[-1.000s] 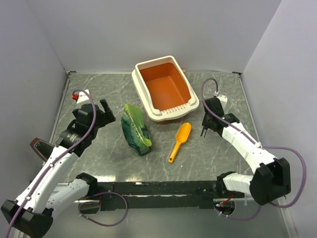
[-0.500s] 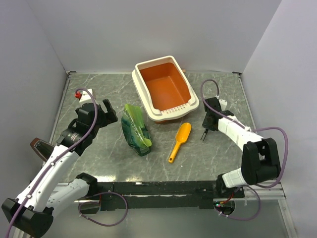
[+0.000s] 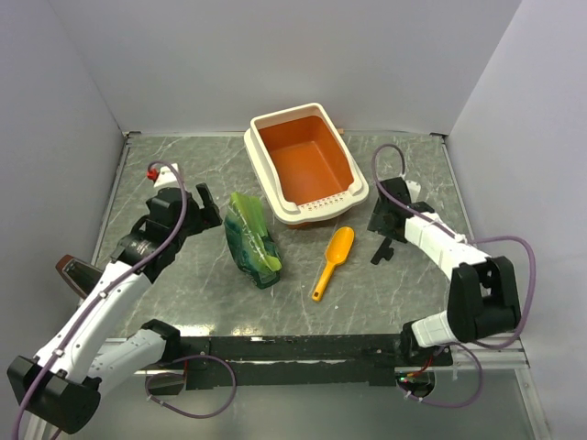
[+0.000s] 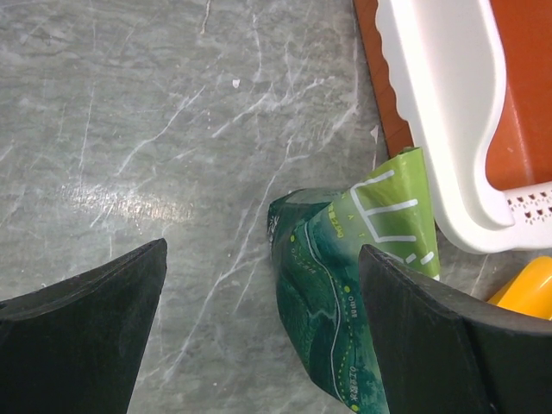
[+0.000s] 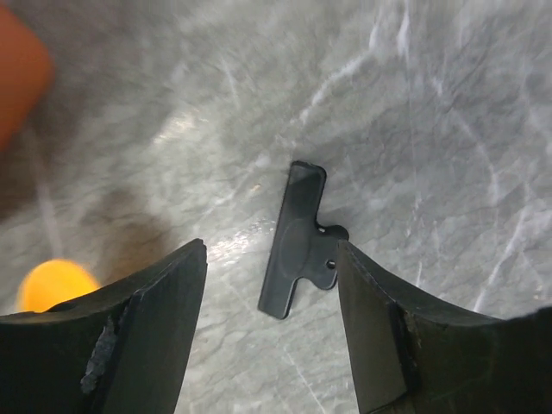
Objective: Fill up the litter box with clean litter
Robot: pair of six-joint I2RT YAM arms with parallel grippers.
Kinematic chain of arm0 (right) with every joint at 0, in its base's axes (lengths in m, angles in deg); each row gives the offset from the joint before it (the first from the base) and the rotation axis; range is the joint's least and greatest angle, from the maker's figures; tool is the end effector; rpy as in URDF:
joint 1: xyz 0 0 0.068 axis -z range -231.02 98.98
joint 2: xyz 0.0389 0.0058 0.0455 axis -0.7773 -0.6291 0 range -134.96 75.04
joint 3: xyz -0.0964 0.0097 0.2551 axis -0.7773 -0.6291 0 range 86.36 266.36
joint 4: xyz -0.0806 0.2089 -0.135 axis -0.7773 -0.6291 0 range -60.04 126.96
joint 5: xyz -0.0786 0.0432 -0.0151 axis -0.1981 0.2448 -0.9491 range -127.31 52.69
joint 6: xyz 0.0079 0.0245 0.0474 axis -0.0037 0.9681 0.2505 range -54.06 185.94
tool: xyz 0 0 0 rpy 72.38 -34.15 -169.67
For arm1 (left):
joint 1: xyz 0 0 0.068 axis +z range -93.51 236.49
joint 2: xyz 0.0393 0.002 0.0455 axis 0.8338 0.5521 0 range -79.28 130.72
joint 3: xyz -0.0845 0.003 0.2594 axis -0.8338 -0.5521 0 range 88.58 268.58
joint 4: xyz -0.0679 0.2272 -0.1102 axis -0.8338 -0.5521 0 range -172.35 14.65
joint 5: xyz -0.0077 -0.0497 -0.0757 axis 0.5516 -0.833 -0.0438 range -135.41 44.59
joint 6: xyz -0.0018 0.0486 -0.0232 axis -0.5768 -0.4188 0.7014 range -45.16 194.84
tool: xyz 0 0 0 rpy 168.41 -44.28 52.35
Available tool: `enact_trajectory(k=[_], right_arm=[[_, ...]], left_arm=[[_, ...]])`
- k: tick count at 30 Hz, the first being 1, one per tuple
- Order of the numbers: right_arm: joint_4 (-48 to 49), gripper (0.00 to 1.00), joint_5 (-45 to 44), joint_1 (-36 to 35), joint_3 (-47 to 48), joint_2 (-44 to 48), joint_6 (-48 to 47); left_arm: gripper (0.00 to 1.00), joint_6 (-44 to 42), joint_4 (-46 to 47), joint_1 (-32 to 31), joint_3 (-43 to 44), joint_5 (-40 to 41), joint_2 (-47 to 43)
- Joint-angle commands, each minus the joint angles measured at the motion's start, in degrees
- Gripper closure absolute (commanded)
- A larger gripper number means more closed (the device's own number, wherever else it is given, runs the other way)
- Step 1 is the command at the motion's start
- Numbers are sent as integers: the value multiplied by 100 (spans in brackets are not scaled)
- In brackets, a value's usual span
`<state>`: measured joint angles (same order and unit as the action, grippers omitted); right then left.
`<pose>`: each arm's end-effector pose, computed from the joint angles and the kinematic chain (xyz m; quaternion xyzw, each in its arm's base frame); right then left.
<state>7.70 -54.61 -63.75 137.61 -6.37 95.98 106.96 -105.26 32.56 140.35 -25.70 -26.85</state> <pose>0.2729 0.0507 0.2103 0.1827 0.9368 -0.0400 0.2957 0.1852 -0.0690 0.3253 -0.1457 0.8475 -0.0983 0.5009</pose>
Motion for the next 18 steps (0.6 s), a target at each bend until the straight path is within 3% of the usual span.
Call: enact_trajectory(k=[1,7,13,18], right_arm=[[-221,30,33,-360,754,652,-428],[-475,28,419,-1529,1510,837,-991],[-248,27,1228,-2145,1363,1100,-1114],[-221,26,1352,-2611,1090,1486,-1097]], left_arm=[[3,-188,65,2,482,-89,145],[3,-653,-85,10,1458,-361,891],[3,-1532,100,203,2196,-1801,1804],[3,-1954,90,581,2768,-2803,2614]])
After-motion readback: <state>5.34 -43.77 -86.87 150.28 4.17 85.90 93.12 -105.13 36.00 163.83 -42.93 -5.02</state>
